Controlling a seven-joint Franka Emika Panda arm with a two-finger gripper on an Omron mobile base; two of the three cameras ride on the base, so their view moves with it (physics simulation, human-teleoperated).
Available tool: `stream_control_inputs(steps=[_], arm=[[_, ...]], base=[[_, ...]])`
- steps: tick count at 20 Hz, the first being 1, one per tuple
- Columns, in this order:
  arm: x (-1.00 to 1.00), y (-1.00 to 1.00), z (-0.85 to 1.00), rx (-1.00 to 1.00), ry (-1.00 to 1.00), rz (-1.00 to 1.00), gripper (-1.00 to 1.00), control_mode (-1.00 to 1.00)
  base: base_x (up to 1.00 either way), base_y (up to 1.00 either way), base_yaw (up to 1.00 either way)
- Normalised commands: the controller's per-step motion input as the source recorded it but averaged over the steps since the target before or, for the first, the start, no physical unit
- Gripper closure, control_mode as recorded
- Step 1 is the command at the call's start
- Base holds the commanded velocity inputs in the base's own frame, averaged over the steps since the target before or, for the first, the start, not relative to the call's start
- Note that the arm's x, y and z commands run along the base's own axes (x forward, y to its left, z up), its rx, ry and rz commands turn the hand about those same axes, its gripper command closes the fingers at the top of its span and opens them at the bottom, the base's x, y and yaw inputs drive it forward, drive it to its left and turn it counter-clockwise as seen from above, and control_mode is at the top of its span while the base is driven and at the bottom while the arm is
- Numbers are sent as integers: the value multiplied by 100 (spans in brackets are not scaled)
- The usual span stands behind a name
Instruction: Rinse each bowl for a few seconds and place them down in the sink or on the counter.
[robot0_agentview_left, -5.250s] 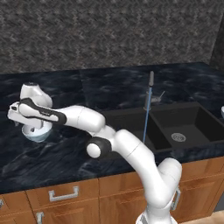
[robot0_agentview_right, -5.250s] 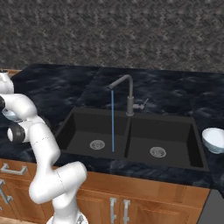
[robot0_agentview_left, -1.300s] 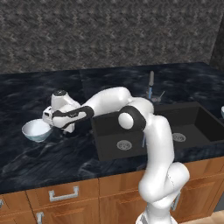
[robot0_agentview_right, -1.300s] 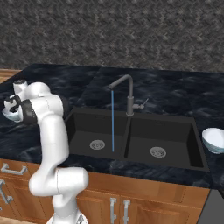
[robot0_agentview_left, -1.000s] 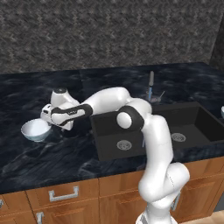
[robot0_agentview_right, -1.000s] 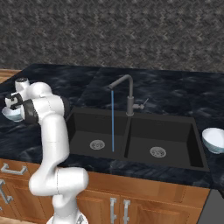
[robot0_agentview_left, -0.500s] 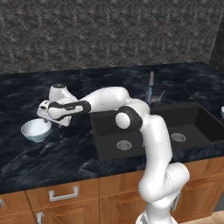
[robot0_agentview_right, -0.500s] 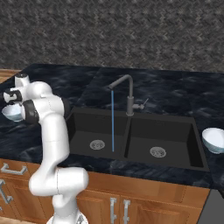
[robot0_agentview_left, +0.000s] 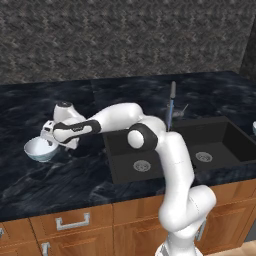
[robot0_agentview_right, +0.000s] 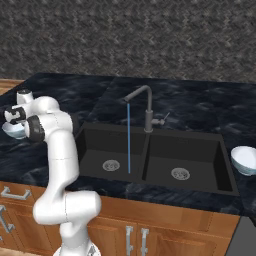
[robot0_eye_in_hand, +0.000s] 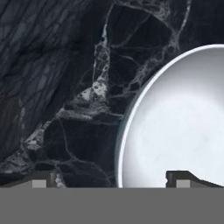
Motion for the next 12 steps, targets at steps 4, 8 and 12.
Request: stream_control_inputs(steps=[4,8,12], arm=[[15,10,-16,0,-4,2,-100,-100],[13,12,-20,0,-5,2,-100,-100],[8,17,-22,0,-4,1,-100,-100]], base=[[0,0,0],[0,0,0],[0,0,0]])
